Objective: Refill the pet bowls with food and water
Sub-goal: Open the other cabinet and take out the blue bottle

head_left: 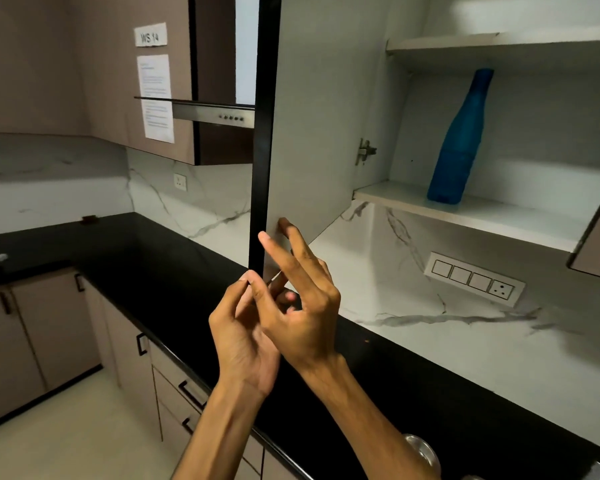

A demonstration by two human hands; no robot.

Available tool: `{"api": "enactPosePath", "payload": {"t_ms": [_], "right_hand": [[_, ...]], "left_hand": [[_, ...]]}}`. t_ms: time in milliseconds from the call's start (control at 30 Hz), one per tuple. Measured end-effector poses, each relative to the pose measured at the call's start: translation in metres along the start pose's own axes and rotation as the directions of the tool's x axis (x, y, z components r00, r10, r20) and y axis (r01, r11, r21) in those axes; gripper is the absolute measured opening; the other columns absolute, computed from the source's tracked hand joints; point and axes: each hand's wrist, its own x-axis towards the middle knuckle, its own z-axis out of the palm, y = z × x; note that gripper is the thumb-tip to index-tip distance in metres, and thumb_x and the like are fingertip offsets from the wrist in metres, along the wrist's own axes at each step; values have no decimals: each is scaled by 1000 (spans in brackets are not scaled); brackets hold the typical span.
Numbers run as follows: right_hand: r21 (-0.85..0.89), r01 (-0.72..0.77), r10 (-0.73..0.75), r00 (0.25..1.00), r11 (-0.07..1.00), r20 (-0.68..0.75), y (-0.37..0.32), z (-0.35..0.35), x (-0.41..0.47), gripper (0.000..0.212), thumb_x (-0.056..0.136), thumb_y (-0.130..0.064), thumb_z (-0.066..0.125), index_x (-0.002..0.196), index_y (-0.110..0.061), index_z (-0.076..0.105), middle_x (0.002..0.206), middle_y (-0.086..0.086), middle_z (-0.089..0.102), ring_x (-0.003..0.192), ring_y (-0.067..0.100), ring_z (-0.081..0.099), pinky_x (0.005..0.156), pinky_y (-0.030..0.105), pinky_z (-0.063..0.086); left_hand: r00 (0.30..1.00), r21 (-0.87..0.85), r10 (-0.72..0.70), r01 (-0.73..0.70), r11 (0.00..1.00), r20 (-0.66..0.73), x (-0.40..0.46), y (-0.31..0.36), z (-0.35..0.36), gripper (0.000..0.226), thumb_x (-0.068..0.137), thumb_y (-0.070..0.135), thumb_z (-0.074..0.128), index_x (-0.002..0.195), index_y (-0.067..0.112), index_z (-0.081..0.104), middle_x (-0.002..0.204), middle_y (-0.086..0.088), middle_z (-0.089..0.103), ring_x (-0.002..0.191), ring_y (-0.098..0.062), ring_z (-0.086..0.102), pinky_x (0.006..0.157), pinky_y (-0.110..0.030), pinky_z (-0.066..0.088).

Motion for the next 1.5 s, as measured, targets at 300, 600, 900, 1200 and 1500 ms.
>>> {"api": "enactPosePath", "payload": {"t_ms": [300,600,900,1200,1500], "right_hand": [[22,-21,20,1000,1000,23,-2,50,3,52,89,-20,81,139,-20,64,154,11,53,138,21,57,112,32,47],[24,-27,26,998,999,52,0,79,3,50,90,-20,79,138,-19,67,156,10,52,139,22,56,105,43,54],[22,-44,42,995,999,94,4,93,5,49,91,-23,77,139,-22,66,158,9,49,139,23,56,106,45,54],[29,-44,41,995,999,86,3,92,5,48,91,-23,76,138,-22,66,157,9,50,138,24,57,105,45,55],[19,-56,54,995,998,86,2,88,1,47,90,-21,78,136,-19,68,155,10,53,133,23,61,105,38,54]], "left_hand": [[996,42,39,-35,998,-77,26,23,-10,26,101,31,58,83,17,69,83,-4,70,73,-17,73,67,-29,61],[994,33,48,-45,998,-96,45,39,-19,39,102,34,55,80,14,80,83,-6,76,77,-19,77,64,-29,62],[992,52,9,-3,999,-129,57,47,-26,37,101,41,57,104,10,75,97,-9,79,87,-23,79,68,-33,63],[989,60,23,-14,998,-143,56,46,-24,36,101,42,58,108,11,75,102,-10,78,97,-25,76,72,-34,64],[987,58,65,-57,997,-147,49,42,-28,43,102,39,55,78,20,85,101,-8,79,90,-21,77,83,-36,60]]}}
